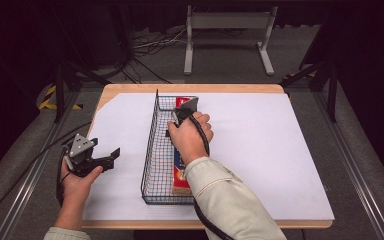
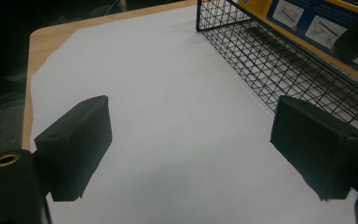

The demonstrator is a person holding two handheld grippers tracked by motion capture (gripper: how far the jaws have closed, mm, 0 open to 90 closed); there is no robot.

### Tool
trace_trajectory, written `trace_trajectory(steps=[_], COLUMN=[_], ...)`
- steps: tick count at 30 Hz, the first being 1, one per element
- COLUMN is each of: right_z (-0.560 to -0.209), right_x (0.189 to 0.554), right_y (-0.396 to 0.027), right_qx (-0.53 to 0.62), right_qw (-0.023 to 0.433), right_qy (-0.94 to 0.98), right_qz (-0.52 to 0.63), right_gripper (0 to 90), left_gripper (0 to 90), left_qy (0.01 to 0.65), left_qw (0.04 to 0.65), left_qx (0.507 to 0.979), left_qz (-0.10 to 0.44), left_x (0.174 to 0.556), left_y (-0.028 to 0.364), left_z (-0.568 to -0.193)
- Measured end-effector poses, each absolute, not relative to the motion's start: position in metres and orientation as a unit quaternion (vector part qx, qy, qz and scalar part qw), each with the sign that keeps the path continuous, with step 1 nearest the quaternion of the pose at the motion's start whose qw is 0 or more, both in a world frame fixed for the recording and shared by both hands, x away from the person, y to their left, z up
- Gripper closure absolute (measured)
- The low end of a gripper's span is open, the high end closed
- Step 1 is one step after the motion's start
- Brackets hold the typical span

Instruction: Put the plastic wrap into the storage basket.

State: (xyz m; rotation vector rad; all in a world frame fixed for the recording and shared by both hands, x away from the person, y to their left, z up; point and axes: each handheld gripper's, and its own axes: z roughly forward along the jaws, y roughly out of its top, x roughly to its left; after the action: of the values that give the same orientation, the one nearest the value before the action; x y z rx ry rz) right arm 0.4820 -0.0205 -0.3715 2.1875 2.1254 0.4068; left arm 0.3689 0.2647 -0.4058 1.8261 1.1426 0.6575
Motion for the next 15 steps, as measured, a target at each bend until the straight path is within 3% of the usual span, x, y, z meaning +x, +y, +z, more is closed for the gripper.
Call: trace_trajectory(steps=[15], right_z=[-0.3800], right_x=[0.4812], right_y=[-0.0126], right_qx=[0.714], right_qw=[0.034], right_qy=[0.689], right_qz=[0.122], right_gripper=[39.5], left_gripper=[12.9], left_qy=[0.457], left_qw=[0.431], left_qx=[0.732], left_qz=[0.262], left_x=[0.3681], left_y=[0.2640], left_z=[-0.4060])
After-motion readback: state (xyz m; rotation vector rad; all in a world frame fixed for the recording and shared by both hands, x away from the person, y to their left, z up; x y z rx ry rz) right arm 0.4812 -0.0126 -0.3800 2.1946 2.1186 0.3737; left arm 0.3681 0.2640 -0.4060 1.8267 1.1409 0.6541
